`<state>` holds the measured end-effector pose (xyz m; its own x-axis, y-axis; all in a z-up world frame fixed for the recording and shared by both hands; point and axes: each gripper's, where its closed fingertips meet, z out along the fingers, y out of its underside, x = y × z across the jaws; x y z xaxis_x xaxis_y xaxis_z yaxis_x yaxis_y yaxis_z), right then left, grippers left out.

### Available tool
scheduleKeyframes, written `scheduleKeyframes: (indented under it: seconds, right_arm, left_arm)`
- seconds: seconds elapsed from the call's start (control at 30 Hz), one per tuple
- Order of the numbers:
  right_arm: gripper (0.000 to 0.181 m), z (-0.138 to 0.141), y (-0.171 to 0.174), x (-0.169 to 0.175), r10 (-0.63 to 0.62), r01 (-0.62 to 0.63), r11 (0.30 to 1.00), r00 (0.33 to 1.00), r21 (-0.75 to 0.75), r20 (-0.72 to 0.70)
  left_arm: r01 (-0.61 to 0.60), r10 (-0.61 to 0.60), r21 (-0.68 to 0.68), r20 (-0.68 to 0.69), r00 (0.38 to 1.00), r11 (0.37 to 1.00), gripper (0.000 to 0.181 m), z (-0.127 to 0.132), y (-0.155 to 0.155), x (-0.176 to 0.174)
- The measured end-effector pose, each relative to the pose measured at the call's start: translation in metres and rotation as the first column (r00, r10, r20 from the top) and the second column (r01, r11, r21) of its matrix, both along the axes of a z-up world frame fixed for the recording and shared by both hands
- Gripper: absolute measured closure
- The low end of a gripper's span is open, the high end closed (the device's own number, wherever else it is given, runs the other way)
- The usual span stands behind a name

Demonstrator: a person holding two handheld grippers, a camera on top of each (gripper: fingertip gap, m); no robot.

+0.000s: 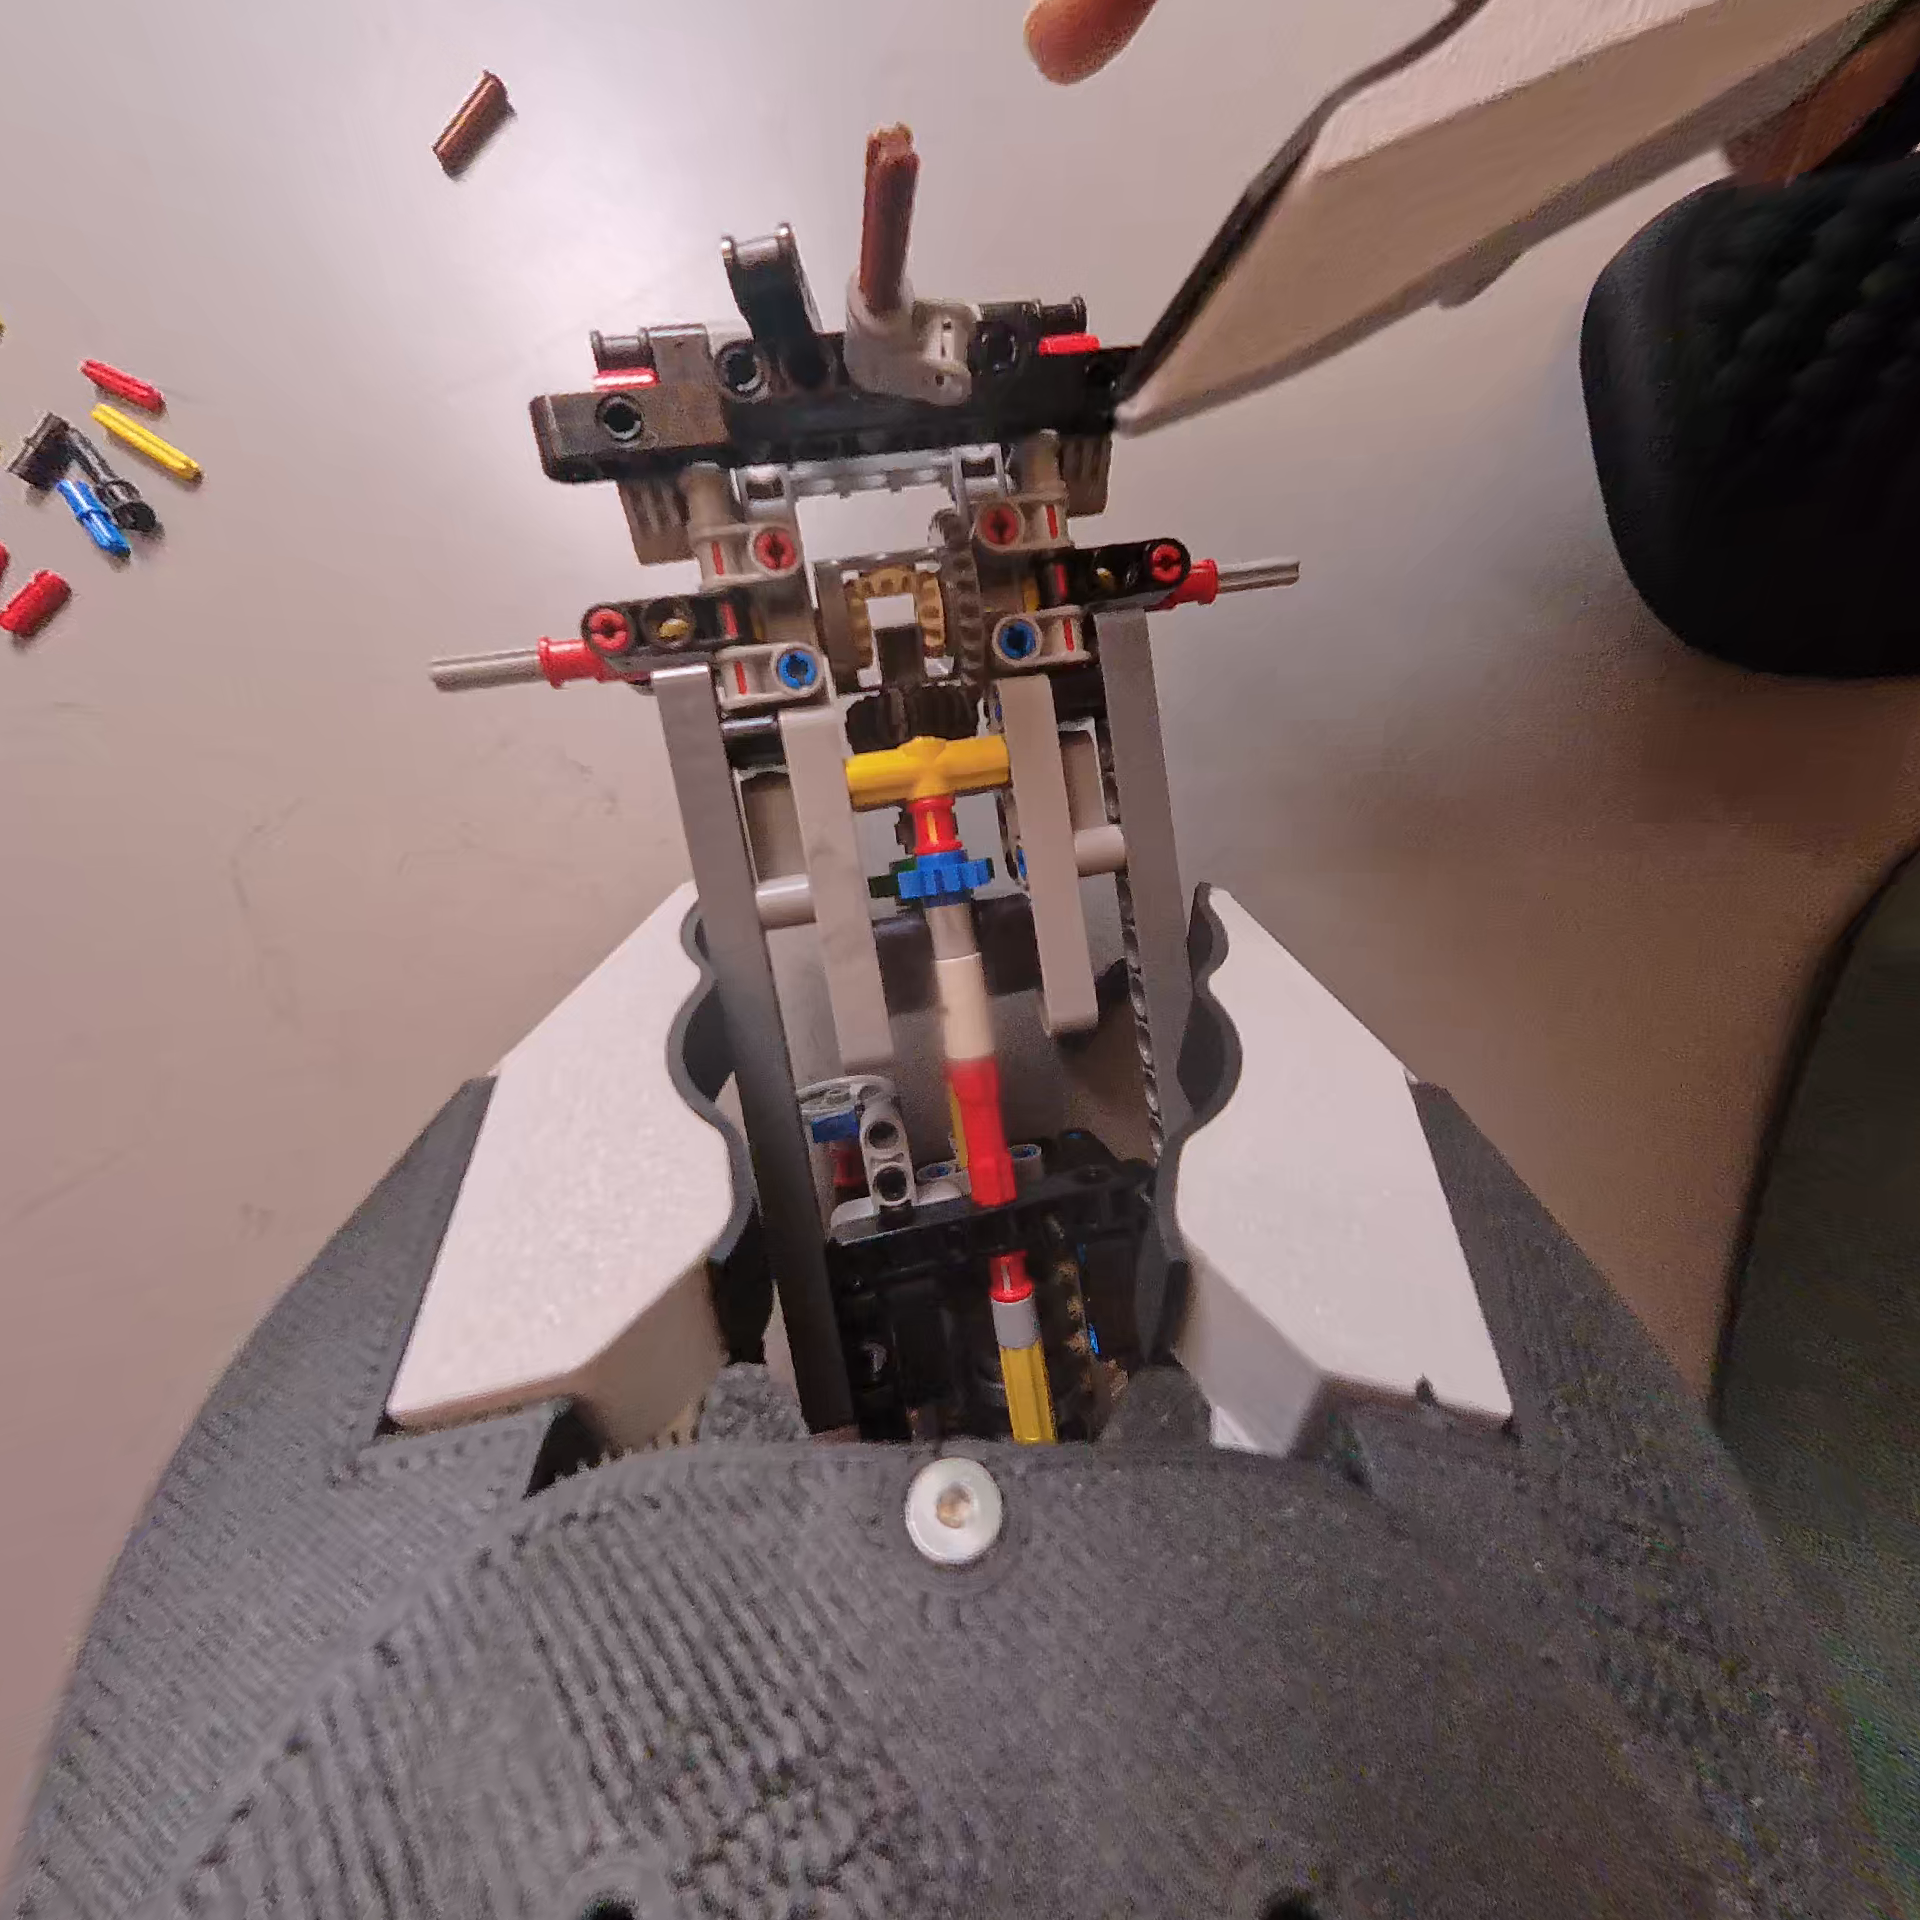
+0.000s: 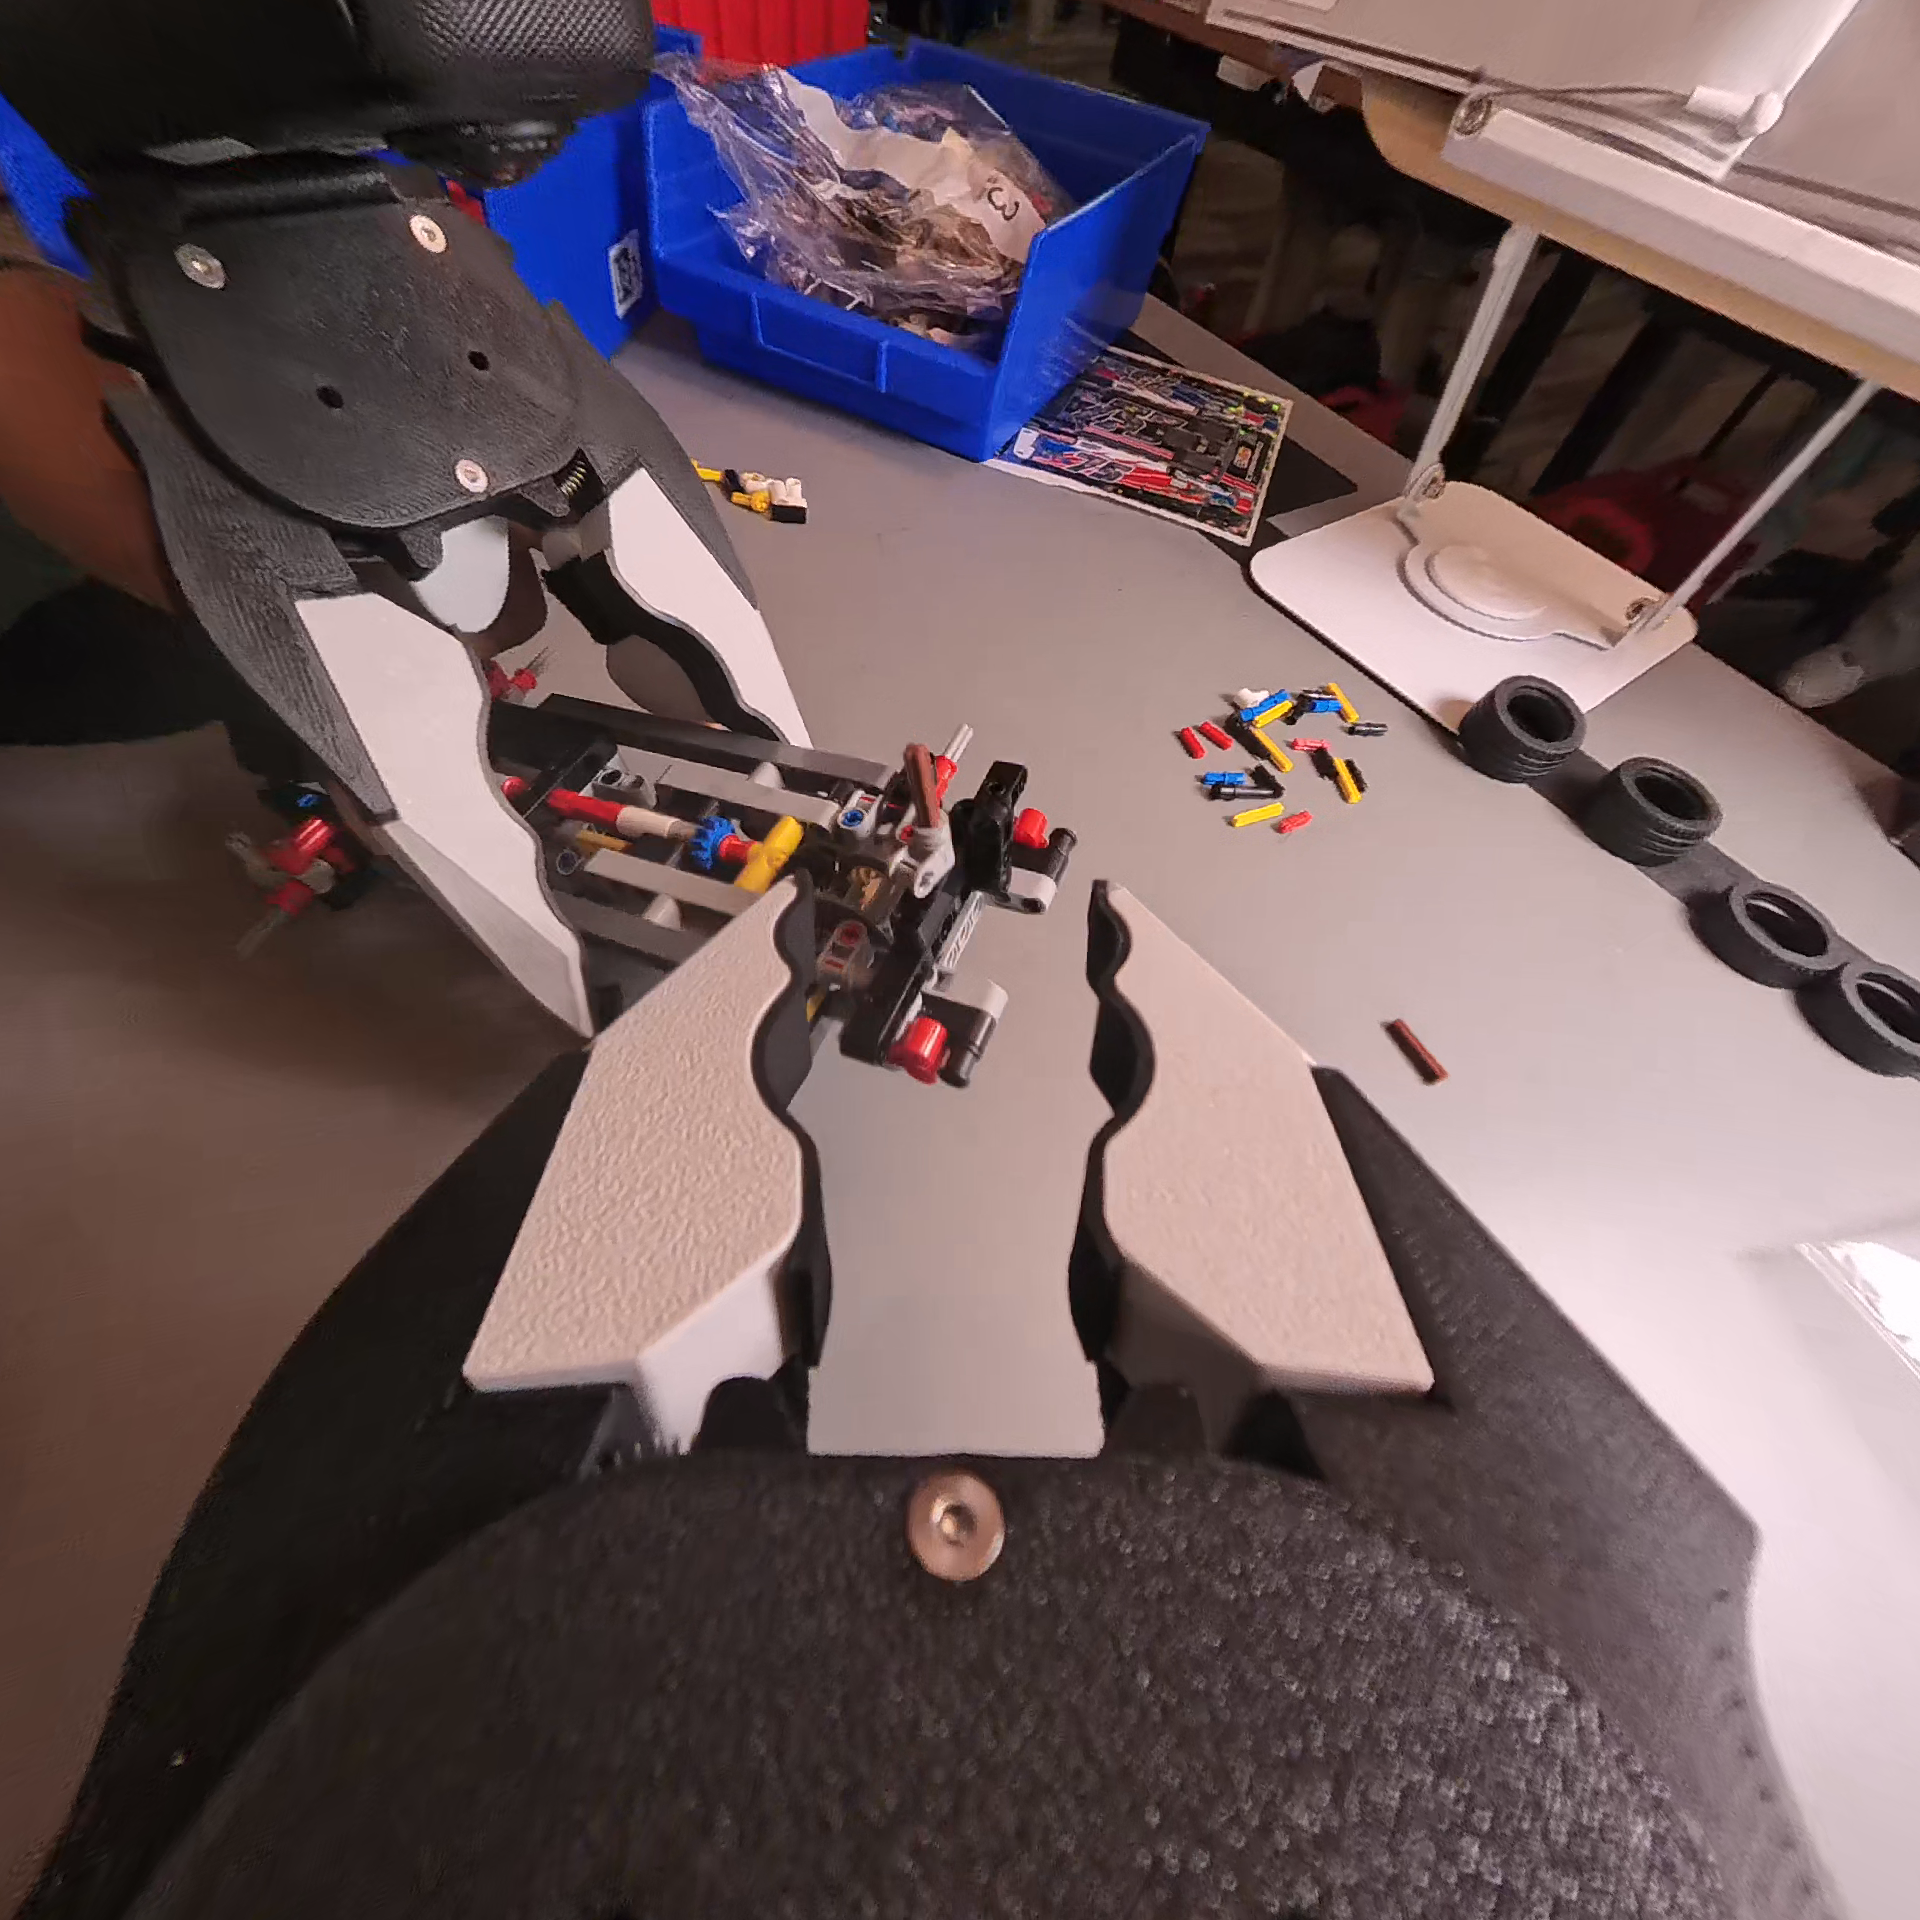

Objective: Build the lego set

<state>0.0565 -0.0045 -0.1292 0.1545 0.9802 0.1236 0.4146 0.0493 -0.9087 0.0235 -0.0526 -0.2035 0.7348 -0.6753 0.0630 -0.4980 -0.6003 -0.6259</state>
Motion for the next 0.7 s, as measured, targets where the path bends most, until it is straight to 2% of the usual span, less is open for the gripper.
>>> scheduleKeyframes:
  seconds: [0.1,0.2,0.23,0.33,0.43,0.53,0.7]
  right_arm:
    - [0.138,-0.002,0.010,-0.008,-0.062,0.061,0.997,0.998,0.044,0.002]
    - [0.142,0.000,0.014,-0.005,-0.052,0.052,0.999,0.999,-0.004,-0.011]
    - [0.147,0.001,0.017,-0.001,-0.054,0.054,0.998,0.998,0.013,-0.013]
    - [0.147,0.005,0.022,0.005,-0.055,0.055,0.998,0.998,0.043,-0.021]
    - [0.142,0.015,0.006,-0.001,0.020,-0.017,0.999,0.997,0.040,-0.069]
    - [0.144,0.009,0.001,-0.007,0.043,-0.041,0.992,0.999,0.117,-0.023]
    - [0.143,0.011,-0.010,-0.006,0.120,-0.118,0.991,0.992,0.065,-0.028]
  left_arm:
    - [0.012,-0.012,0.018,-0.027,1.000,1.000,0.093,0.001,0.000,0.001]
    - [0.014,-0.011,0.045,-0.062,0.998,0.999,0.093,0.002,-0.001,-0.002]
    - [0.015,-0.011,0.054,-0.068,0.998,0.998,0.093,0.002,-0.001,-0.004]
    - [0.015,-0.011,0.057,-0.066,0.998,0.998,0.093,0.004,-0.001,-0.007]
    - [0.017,-0.012,0.065,-0.075,0.997,0.998,0.093,0.003,0.001,-0.009]
    - [0.036,-0.027,0.087,-0.098,0.995,0.996,0.093,0.005,0.001,-0.009]
    - [0.074,-0.021,0.215,-0.241,0.970,0.974,0.093,0.011,0.010,-0.022]
